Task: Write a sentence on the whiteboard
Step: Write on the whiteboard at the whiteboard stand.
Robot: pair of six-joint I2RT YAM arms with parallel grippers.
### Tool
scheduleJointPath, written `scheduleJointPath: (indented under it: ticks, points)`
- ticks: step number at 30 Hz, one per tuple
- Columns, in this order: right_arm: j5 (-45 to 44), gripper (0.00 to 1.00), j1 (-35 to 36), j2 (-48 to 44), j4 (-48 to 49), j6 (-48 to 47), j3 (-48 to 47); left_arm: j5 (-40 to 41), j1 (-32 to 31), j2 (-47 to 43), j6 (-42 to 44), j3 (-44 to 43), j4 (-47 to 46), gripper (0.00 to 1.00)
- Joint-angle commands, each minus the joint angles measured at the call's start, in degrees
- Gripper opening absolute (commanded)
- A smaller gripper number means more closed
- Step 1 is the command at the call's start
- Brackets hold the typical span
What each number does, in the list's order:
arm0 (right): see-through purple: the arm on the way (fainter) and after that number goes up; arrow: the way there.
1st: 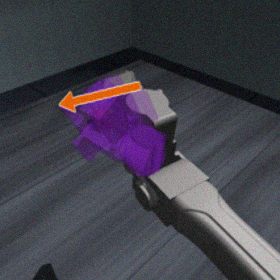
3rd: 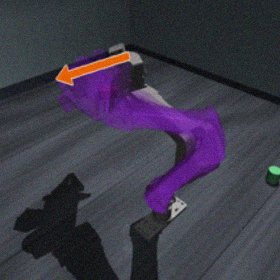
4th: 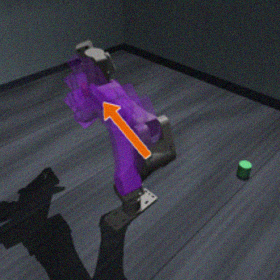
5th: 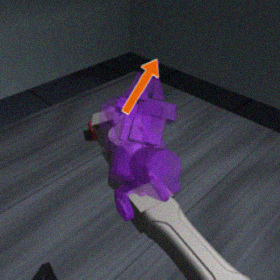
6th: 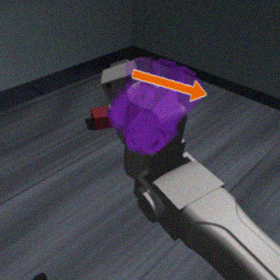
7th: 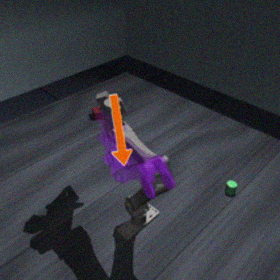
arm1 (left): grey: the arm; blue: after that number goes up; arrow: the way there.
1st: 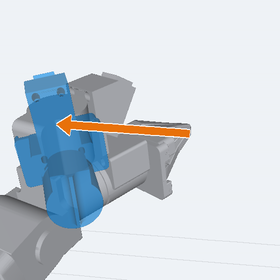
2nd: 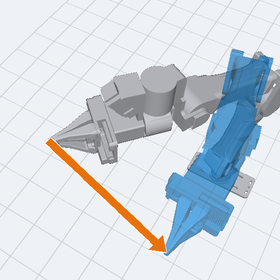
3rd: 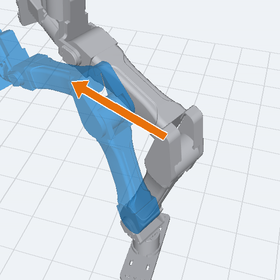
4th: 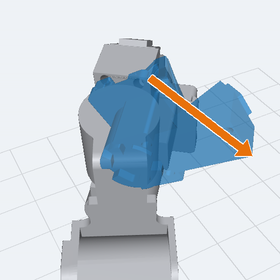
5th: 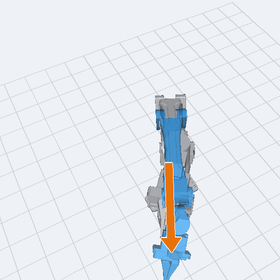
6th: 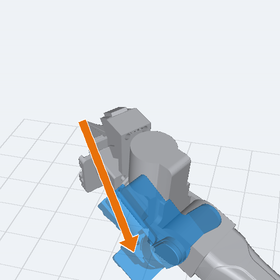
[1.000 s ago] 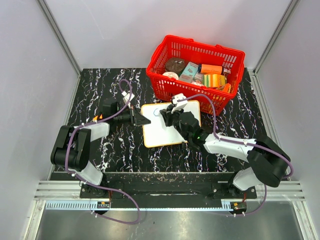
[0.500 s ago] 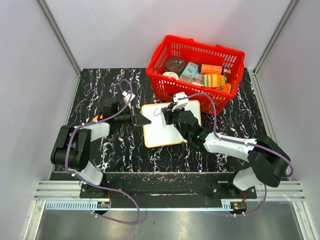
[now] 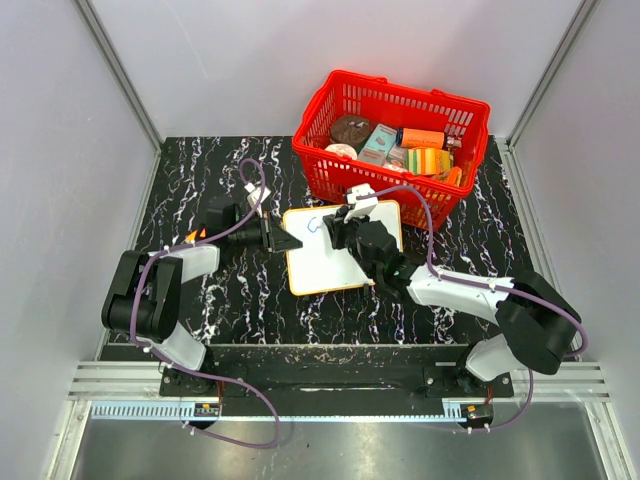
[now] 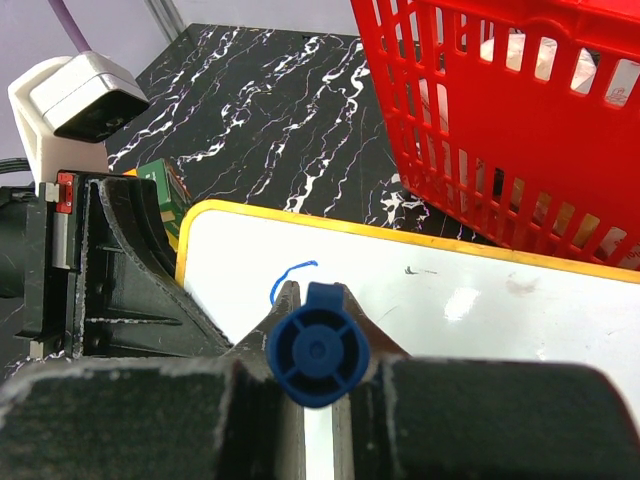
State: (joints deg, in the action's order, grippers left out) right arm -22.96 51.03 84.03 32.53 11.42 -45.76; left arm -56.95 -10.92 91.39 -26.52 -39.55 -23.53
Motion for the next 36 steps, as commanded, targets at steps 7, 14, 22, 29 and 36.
scheduleJointPath:
  ticks: [7, 14, 22, 29, 36]
  points:
    - [0.5, 0.00, 0.0, -1.7, -2.4, 0.9, 0.7, 8.3, -0.8, 2.1, 9.6, 0.2, 4.1, 0.00]
    - [1.4, 0.00, 0.0, -2.1, -2.7, 1.0, 1.5, 8.4, -0.8, 2.1, 9.7, 0.1, 4.2, 0.00]
    - [2.0, 0.00, 0.0, -3.5, -2.0, 1.4, 3.4, 8.4, -0.9, 2.3, 9.7, 0.0, 4.4, 0.00]
    - [2.6, 0.00, 0.0, -6.9, 0.3, 0.7, 3.9, 8.5, -0.9, 2.3, 9.9, -0.1, 4.5, 0.00]
    - [2.1, 0.00, -0.5, -8.8, 0.6, -0.2, 2.9, 8.6, -0.9, 2.3, 9.9, -0.1, 4.6, 0.00]
